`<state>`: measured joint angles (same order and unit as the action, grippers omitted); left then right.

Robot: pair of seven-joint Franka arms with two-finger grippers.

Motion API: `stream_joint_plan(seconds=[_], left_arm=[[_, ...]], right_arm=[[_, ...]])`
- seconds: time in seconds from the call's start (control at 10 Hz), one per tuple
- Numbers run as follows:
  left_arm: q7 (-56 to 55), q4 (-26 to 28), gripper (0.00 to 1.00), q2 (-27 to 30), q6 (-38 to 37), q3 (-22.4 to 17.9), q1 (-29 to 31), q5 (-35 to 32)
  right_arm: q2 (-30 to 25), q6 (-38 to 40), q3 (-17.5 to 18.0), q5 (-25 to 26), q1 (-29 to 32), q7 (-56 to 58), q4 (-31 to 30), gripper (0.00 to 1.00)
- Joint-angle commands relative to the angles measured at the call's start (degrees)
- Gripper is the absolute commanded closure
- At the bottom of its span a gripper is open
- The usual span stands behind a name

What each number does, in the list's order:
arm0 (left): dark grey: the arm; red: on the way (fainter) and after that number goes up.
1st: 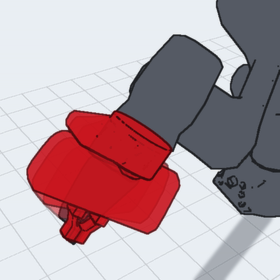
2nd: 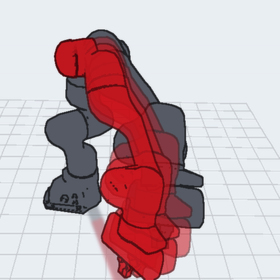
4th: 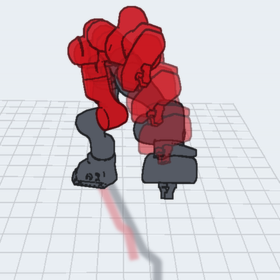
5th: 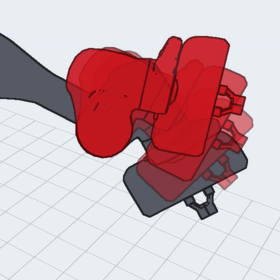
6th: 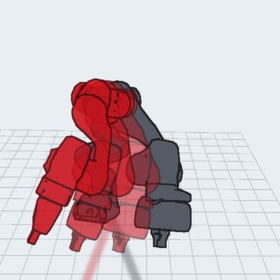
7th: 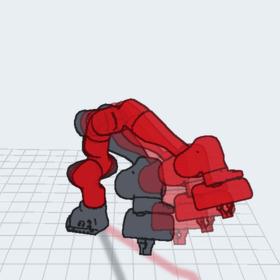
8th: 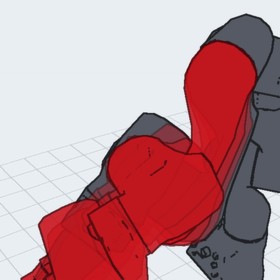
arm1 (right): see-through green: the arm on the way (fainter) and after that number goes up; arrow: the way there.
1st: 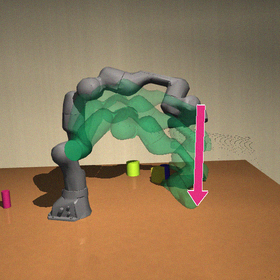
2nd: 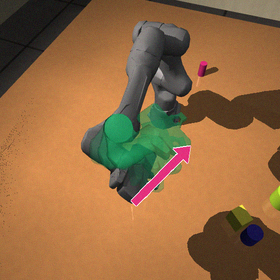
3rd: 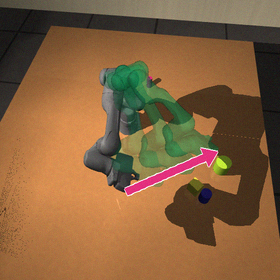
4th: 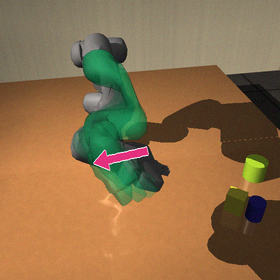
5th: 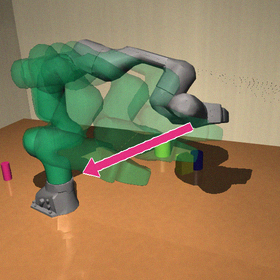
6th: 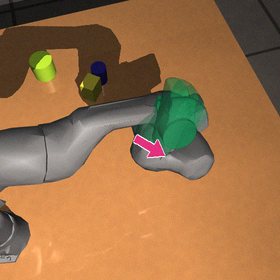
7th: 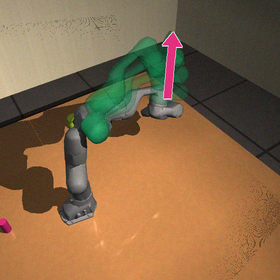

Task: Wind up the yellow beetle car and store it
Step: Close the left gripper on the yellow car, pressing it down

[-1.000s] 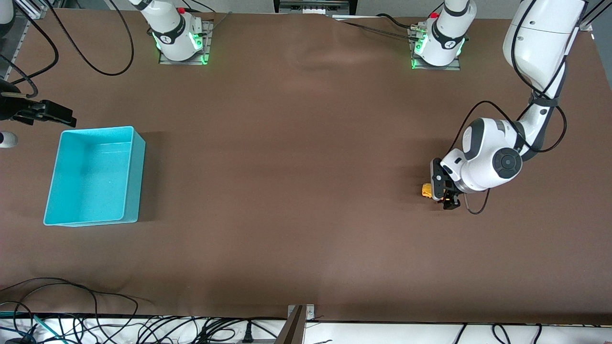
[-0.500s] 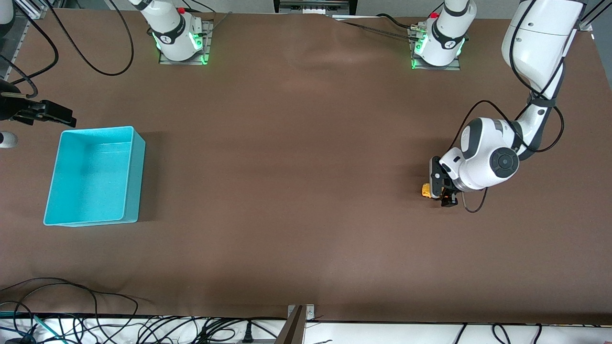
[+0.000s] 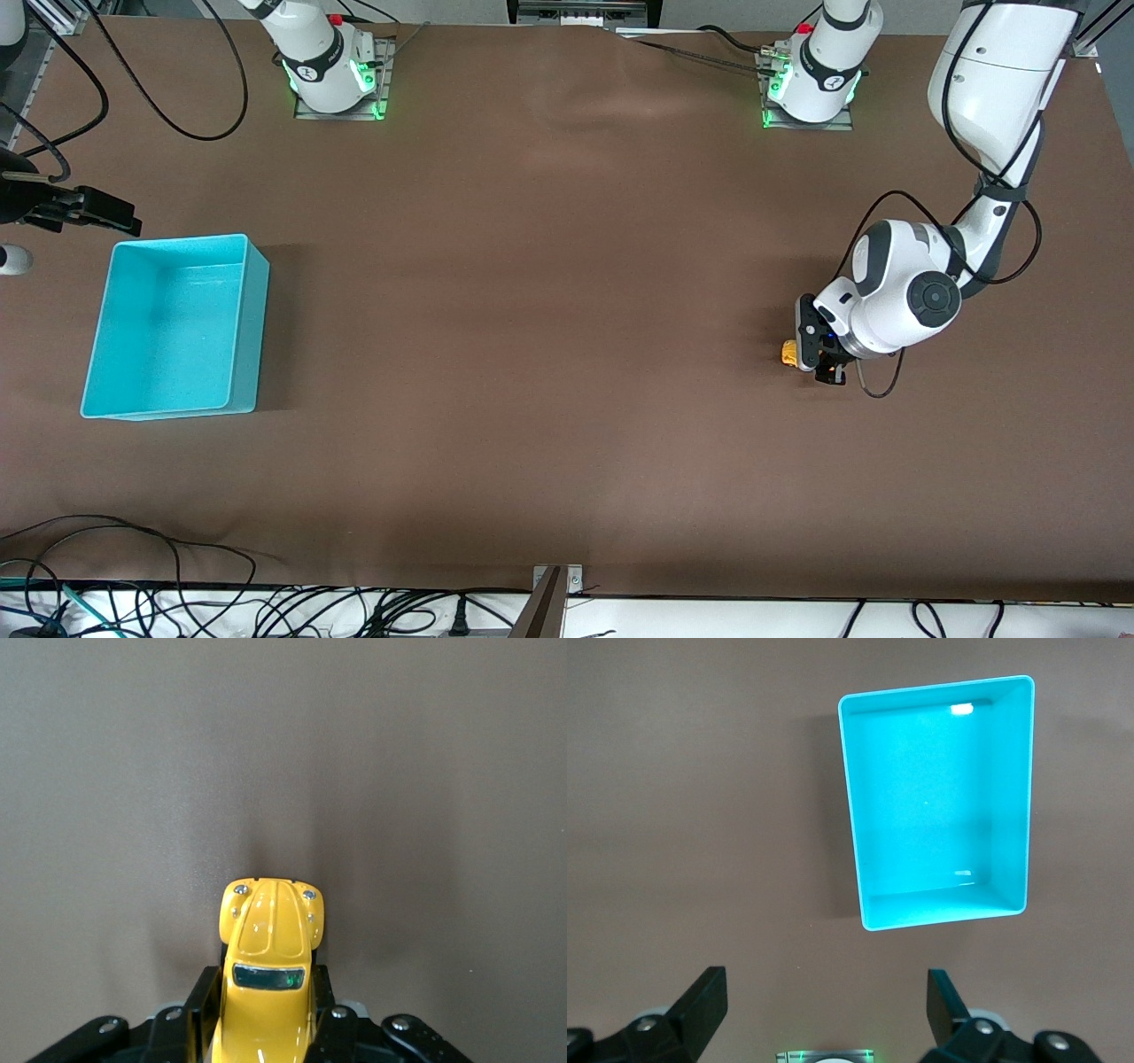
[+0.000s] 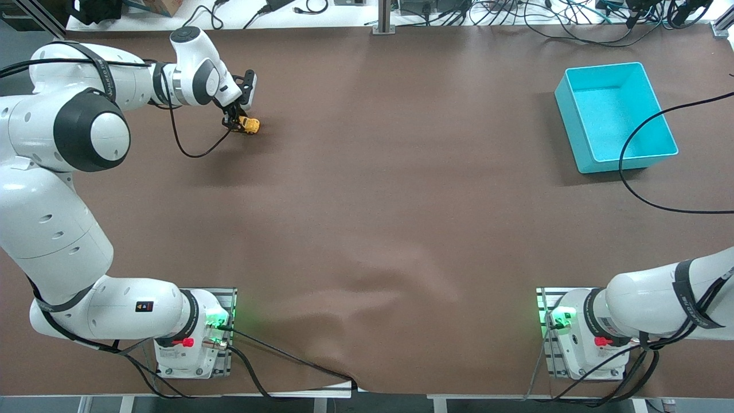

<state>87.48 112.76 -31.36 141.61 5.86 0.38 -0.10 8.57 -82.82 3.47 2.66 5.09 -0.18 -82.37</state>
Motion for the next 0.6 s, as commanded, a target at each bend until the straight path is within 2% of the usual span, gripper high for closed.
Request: stream_joint_plan(seconds=[0.0,0.2,0.5], left_arm=[[-0.37,1.23,1.00,0.59,0.25,-0.50,-0.11,-1.39],[-5.18,1.32,1.00,1.03,-2.21,-0.59,-0.03,-1.39],[-6.53,1.41,1.00,1.03,-2.84,-0.59,-0.03,-1.39]], right_arm=[[0.22,0.03,-0.04,-0.02,0.09,-0.09,0.72,0.00],[0.22,0.03,-0.04,-0.02,0.09,-0.09,0.72,0.00],[0.22,0.12,-0.04,-0.11,0.18,-0.09,0.72,0.00]])
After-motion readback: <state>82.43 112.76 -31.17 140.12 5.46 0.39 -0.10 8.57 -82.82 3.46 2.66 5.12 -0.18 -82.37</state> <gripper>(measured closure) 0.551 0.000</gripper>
